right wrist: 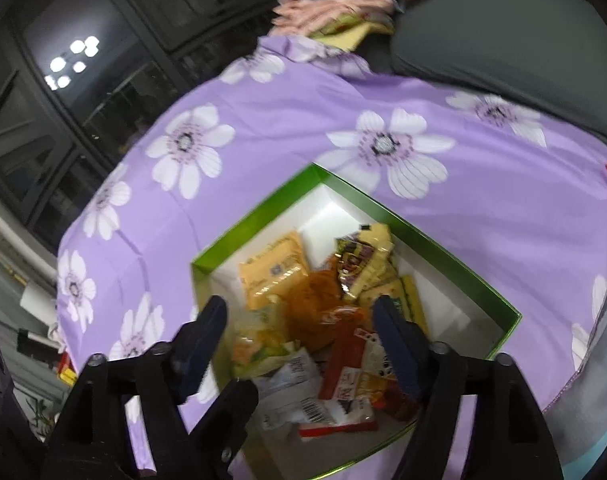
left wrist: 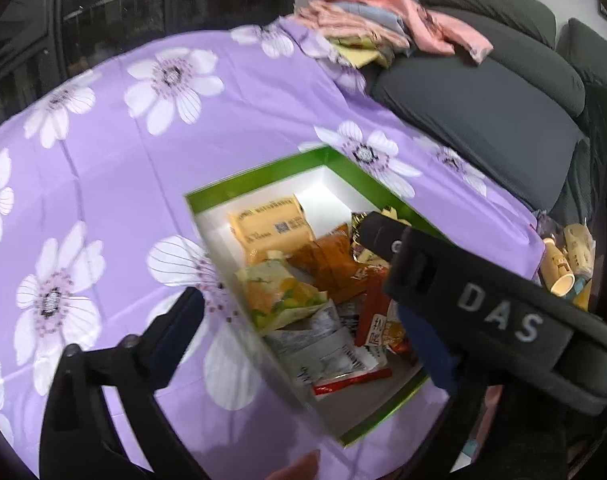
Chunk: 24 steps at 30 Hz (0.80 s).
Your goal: Organize snacks
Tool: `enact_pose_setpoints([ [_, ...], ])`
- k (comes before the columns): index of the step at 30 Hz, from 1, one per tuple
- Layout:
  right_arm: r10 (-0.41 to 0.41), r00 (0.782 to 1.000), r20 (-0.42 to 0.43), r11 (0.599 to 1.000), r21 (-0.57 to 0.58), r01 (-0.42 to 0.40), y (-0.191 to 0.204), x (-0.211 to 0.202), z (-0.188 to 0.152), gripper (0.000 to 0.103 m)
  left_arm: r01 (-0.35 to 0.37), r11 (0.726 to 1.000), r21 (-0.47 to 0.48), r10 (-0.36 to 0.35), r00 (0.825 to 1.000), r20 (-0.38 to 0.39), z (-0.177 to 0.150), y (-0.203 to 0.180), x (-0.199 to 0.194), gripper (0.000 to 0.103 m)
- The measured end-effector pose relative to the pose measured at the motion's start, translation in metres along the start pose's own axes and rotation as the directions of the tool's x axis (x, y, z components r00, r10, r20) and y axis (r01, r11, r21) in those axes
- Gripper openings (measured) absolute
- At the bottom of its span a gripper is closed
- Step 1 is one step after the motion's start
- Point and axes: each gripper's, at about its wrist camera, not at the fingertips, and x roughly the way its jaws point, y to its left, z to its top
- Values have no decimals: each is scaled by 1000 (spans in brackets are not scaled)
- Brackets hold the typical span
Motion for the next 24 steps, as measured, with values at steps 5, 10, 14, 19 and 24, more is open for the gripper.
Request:
enact_pose_setpoints([
  [5,-32,999,42,999,-36,33,9,-19,-2,85,14,999,-30,-13,999,34,-3,7,-24,102],
  [10,-61,995,79,997,-47,64,12,-31,-3,86,-21,999,-37,24,996,82,-7,9,-44,102],
  [14,-78,993,84,994,-65,83,15,-36,-4,86,-33,998,-58,39,995,95,-9,15,-53,102],
  [19,-111,988,106,989,-82,120,19,-45,-5,86,-31,997,-69,38,995,97,-12,19,-58,102],
  [24,-131,983,125,986,-88,142,19,-51,-6,86,35,996,-77,-28,996,90,-15,21,-59,102],
])
